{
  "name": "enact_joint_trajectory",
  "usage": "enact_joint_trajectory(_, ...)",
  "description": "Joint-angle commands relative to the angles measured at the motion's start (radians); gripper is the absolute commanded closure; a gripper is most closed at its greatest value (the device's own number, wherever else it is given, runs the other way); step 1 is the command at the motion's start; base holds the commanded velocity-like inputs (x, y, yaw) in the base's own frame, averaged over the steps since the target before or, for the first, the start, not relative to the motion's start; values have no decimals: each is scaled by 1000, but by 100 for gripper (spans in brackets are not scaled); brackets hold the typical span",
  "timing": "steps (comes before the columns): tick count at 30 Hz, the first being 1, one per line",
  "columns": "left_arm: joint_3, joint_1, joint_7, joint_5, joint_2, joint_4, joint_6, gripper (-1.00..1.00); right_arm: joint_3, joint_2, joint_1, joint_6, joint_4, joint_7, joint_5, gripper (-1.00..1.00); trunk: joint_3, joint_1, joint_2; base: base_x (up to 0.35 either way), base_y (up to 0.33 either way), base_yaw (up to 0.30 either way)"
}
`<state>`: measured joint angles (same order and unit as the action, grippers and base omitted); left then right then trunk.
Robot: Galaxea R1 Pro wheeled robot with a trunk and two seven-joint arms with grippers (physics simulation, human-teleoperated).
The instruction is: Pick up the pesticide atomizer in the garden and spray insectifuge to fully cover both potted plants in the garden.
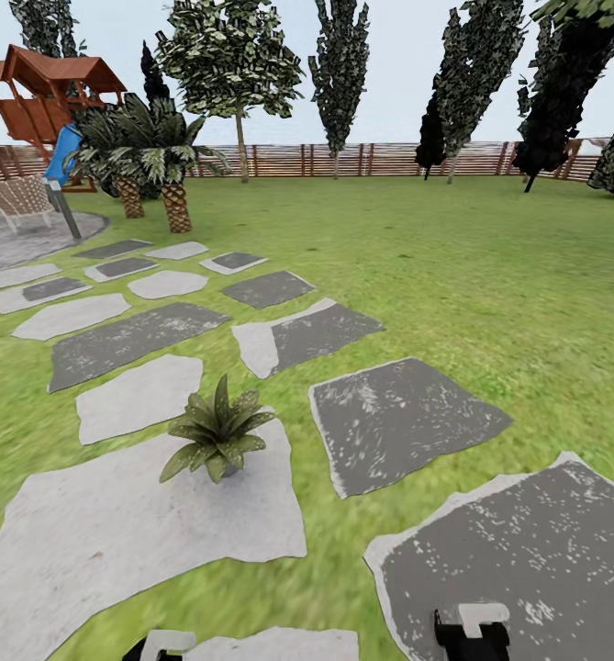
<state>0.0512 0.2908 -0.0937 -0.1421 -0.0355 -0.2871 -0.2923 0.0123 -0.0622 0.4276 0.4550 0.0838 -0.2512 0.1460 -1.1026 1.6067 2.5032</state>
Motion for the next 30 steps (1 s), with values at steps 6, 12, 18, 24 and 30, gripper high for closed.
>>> enact_joint_trajectory(6, 4, -13, -3, -10, 8, 1, -5, 100, 92, 9, -12, 34, -2, 0, 13, -100, -1, 0, 0, 222, -236, 0)
enact_joint_trajectory(12, 4, -14, -3, -10, 9, 2, -5, 100, 92, 14, -12, 34, -2, -2, 13, -100, -1, 0, 0, 269, -231, 0)
enact_joint_trajectory(18, 4, -14, -3, -10, 10, 2, -5, 100, 92, 15, -12, 34, -2, -2, 13, -100, -1, 0, 0, 268, -231, 0)
enact_joint_trajectory(24, 4, -14, -3, -10, 11, 3, -5, 100, 92, 15, -12, 34, -2, -3, 13, -100, -1, 0, 0, 243, -242, 0)
enact_joint_trajectory(30, 4, -15, -3, -8, 10, 3, -5, 100, 92, 15, -12, 34, -2, -3, 13, -100, -1, 0, 0, 205, -269, 0)
